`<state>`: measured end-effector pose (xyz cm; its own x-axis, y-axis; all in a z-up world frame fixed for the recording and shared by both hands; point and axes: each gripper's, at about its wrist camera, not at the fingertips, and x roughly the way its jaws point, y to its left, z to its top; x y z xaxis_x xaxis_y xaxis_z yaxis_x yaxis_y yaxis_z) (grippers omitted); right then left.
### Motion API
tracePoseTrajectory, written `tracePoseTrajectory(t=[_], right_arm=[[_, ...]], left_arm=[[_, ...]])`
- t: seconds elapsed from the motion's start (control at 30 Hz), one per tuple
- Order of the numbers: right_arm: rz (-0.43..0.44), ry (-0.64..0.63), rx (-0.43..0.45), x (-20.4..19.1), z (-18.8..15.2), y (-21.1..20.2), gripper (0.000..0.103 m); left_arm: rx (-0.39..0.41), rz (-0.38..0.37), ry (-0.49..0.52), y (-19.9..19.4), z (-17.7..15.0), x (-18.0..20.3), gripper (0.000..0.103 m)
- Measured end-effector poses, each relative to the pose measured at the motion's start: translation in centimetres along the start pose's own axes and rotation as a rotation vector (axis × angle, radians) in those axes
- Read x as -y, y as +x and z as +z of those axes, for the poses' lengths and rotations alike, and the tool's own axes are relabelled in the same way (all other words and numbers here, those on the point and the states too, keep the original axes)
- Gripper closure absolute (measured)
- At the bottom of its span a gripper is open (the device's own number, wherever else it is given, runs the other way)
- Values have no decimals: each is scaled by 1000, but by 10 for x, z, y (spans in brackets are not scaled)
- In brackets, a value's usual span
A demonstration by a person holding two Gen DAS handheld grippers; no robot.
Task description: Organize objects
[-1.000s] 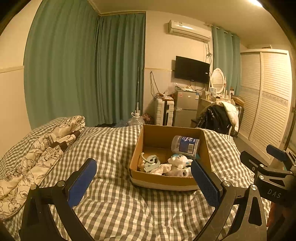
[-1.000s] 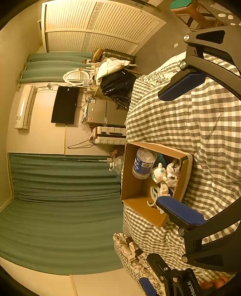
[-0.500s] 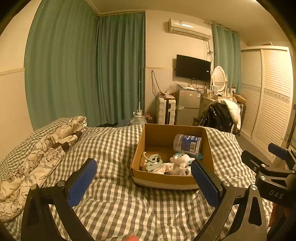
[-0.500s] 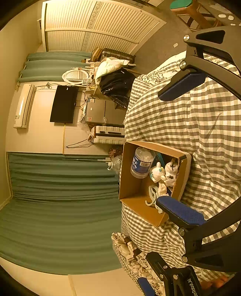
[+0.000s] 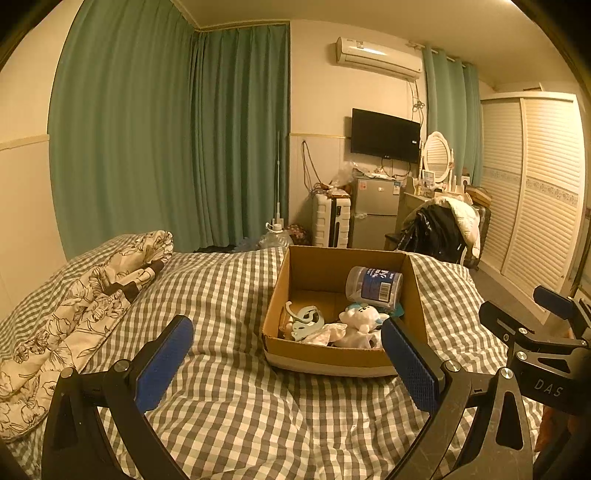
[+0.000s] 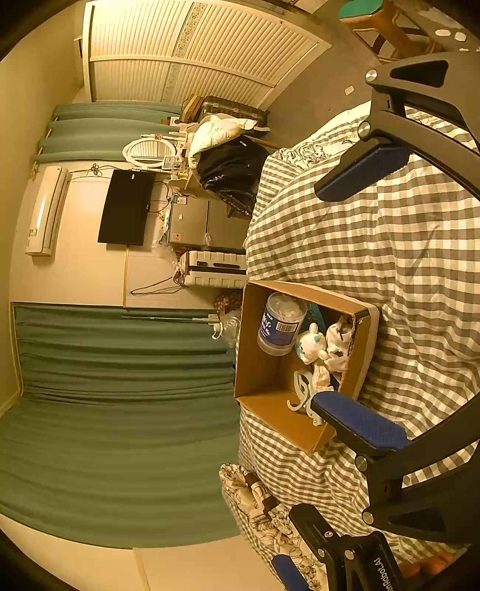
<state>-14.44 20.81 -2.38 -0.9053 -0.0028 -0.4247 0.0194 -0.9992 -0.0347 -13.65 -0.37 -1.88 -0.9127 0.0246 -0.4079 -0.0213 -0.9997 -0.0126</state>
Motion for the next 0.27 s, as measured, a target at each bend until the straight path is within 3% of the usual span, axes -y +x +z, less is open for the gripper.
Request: tracePoseTrajectory(t=[0.27], right_arm=[[2, -1, -7, 0, -2, 1, 0]], left_arm=[[0, 4, 8, 1, -1, 1, 0]])
